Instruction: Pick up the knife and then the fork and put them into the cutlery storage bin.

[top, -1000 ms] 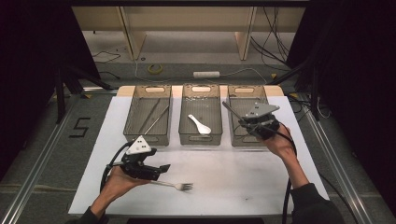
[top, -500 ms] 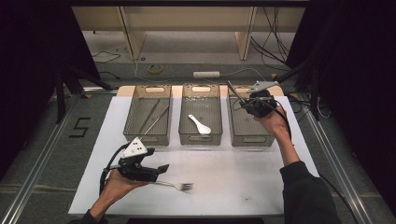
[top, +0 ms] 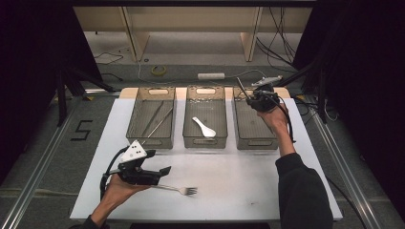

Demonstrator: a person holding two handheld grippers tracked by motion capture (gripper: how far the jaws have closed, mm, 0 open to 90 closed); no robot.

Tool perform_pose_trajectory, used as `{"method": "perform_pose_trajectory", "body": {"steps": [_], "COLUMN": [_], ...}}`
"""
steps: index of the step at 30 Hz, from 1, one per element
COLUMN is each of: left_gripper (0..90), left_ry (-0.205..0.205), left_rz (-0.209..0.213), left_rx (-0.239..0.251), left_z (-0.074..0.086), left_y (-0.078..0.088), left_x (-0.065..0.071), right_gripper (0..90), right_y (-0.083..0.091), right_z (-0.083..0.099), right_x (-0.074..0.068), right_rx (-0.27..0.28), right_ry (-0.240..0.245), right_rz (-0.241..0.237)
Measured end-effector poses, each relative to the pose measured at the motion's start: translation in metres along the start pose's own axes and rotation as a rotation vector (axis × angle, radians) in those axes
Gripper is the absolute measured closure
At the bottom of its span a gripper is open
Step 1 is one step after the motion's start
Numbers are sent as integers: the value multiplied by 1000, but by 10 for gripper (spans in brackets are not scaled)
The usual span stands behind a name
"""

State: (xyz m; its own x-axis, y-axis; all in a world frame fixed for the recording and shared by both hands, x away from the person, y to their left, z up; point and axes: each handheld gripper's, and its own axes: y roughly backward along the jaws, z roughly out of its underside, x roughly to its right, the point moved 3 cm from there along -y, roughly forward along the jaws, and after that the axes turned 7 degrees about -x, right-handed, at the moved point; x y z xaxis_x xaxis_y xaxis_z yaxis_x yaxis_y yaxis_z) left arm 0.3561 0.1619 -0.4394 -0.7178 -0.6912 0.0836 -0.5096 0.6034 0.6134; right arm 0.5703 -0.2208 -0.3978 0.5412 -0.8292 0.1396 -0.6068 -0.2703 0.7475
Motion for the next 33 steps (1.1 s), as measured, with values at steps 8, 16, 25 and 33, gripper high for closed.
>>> {"method": "perform_pose_trajectory", "body": {"steps": [8, 16, 25, 33], "left_gripper": [162, 161, 161, 160], "left_ry": [-7, -7, -5, -14], "left_rz": [0, -5, 4, 1], "left_rx": [-6, -10, -11, -16], "left_z": [1, 2, 1, 2], "left_y": [0, 1, 0, 0], "left_x": [0, 0, 2, 2], "right_gripper": [826, 825, 821, 705], "right_y": [-19, -30, -42, -44], "right_z": [5, 12, 19, 19], "right_x": [4, 2, -2, -5], "right_rx": [-23, -58, -88, -65], "right_ry": [-47, -85, -132, -162], "right_rz": [4, 0, -15, -48]}}
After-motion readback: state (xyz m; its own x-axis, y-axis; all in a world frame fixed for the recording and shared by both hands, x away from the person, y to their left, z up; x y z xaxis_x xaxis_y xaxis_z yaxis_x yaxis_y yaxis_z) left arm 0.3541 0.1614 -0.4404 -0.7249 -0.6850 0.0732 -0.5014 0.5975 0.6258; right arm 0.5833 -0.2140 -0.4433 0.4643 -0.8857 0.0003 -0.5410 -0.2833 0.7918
